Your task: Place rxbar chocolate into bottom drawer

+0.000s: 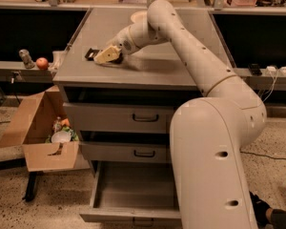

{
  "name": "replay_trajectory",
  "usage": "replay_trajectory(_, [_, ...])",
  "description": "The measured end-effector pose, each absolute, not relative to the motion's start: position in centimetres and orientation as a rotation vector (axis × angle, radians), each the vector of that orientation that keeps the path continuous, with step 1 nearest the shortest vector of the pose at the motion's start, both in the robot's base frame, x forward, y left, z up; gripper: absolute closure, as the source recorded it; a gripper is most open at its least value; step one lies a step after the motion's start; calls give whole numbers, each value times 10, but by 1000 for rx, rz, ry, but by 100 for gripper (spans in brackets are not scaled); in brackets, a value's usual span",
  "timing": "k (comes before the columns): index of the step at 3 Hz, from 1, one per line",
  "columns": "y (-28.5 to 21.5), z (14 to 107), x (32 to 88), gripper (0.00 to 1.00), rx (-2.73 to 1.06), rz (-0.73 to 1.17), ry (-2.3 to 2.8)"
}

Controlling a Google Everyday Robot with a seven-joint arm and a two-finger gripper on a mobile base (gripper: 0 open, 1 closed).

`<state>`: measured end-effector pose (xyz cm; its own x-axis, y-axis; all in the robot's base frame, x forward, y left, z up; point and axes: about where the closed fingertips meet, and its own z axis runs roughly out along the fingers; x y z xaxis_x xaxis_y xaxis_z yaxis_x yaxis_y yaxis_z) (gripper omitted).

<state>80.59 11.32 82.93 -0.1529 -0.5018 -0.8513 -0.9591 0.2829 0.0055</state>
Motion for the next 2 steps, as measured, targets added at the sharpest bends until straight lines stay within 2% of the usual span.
replay_trajectory(1, [113, 833, 806, 96, -1327, 747, 1780])
replay_trajectory(2, [90, 866, 803, 100, -1277, 694, 1697])
